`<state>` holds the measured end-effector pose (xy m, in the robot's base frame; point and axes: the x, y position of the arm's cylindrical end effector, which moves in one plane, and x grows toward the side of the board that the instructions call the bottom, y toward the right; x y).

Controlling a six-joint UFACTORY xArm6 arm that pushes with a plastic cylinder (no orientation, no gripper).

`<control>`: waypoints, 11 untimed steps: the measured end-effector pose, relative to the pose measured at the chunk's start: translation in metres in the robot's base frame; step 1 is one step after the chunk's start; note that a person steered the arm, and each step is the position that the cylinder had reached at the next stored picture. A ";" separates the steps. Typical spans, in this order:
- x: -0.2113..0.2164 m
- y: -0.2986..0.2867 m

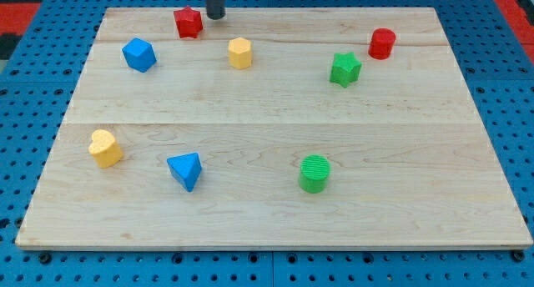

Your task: Point your arm to the right of the red circle

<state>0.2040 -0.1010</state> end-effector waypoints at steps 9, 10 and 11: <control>0.039 0.441; 0.086 0.442; 0.099 0.391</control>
